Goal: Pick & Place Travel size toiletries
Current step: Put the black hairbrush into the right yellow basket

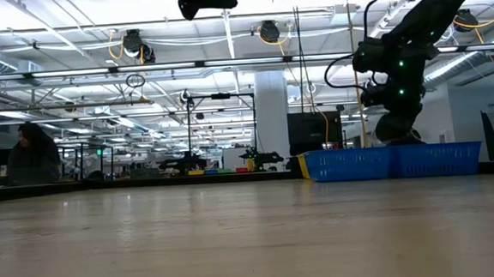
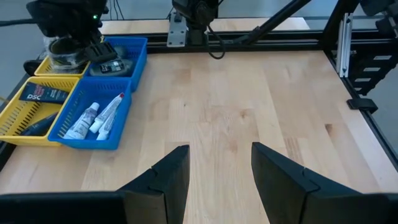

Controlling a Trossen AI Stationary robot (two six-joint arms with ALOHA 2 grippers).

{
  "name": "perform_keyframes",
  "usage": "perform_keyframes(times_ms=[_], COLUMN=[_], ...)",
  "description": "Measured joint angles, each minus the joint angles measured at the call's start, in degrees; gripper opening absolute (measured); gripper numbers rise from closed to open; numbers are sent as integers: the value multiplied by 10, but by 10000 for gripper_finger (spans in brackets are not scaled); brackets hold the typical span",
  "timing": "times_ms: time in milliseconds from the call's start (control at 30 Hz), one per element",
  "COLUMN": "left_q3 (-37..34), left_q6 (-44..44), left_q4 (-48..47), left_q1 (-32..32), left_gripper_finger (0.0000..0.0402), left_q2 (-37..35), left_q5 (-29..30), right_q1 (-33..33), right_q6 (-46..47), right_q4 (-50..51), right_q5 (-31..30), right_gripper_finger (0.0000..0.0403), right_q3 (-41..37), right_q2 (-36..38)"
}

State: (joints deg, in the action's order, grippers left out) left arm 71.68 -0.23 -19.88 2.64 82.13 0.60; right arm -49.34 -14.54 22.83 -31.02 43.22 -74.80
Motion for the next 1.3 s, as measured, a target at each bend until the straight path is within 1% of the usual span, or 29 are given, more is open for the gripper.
perform_keyframes(times_ms=[67, 200, 400, 500, 667, 800, 967, 1167, 1300], left_q3=[0, 0, 0, 0, -1, -1, -1, -1, -1], left_q6=[0, 4, 12, 12, 12, 11, 9, 5, 0], left_q4=[0, 0, 0, 0, -1, -1, -1, -1, -1], left_q1=[0, 0, 0, 0, 0, 0, 0, 0, 0], left_gripper_finger=[170, 170, 170, 170, 170, 170, 170, 170, 170], left_q2=[0, 0, 0, 0, 0, 0, 0, 0, 0], left_q5=[0, 0, 0, 0, 0, 0, 0, 0, 0], right_q1=[-2, -2, -2, -2, -1, -1, -1, -1, -1], right_q6=[-1, -13, -12, -13, -22, -31, -31, -26, -25], right_q4=[1, -6, -40, -50, -43, -25, -27, -25, -22], right_q5=[-11, -7, -4, -4, -4, -4, -5, -6, -7], right_gripper_finger=[23, 23, 53, 57, 57, 71, 112, 183, 228], right_q3=[0, 0, 0, 0, 0, 0, 0, 0, 0], right_q2=[-5, -5, -5, -5, -5, -5, -5, -1, 19])
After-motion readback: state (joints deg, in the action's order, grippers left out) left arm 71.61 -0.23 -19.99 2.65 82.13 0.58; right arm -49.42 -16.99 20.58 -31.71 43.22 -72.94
